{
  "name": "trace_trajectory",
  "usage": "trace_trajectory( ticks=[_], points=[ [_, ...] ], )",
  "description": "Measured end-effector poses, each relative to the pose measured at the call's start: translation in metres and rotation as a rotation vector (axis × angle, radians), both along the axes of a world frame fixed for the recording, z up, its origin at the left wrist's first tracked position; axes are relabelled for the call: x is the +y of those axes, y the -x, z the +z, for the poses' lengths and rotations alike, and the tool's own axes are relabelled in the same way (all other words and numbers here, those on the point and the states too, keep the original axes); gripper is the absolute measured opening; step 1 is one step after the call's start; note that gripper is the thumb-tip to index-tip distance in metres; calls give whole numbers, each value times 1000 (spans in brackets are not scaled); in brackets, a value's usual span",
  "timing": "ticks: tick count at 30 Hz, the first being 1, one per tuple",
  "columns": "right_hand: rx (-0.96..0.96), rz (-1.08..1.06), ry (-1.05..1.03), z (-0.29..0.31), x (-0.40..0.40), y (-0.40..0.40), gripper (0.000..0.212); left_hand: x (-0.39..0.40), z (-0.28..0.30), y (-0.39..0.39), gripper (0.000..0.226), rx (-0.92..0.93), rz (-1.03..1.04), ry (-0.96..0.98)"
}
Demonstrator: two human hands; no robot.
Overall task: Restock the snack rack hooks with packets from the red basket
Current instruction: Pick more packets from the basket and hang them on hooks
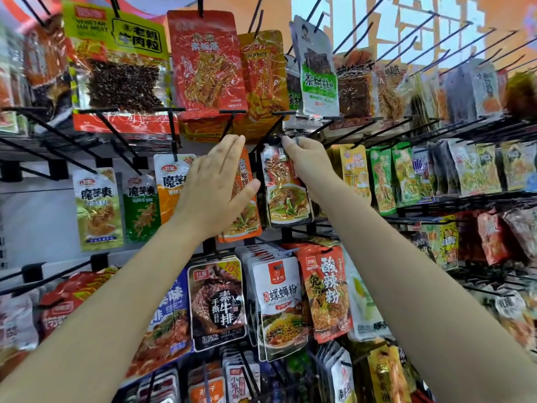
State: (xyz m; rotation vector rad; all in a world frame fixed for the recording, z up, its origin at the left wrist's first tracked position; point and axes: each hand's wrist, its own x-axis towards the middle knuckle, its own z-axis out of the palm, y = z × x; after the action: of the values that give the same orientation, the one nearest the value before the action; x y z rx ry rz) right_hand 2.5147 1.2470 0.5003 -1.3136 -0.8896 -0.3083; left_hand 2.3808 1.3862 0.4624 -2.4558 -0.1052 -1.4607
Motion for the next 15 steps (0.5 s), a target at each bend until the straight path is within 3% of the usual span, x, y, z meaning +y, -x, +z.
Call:
trace_trajectory(
  ticks=[3,7,10,15],
  points=[
    [-81,-136,32,-4,5,-4,27,0,1,1,76,0,12,-23],
    [-424,-453,39,-21,-3,-2,44,7,-7,9,72,-19,104,-178],
    [-624,-484,116,-38,-2,-4,50,12,-15,16,65,-27,169,-215],
    [-635,-477,307,-38,17,-8,58,14,-5,12,66,87,288,-65]
  ],
)
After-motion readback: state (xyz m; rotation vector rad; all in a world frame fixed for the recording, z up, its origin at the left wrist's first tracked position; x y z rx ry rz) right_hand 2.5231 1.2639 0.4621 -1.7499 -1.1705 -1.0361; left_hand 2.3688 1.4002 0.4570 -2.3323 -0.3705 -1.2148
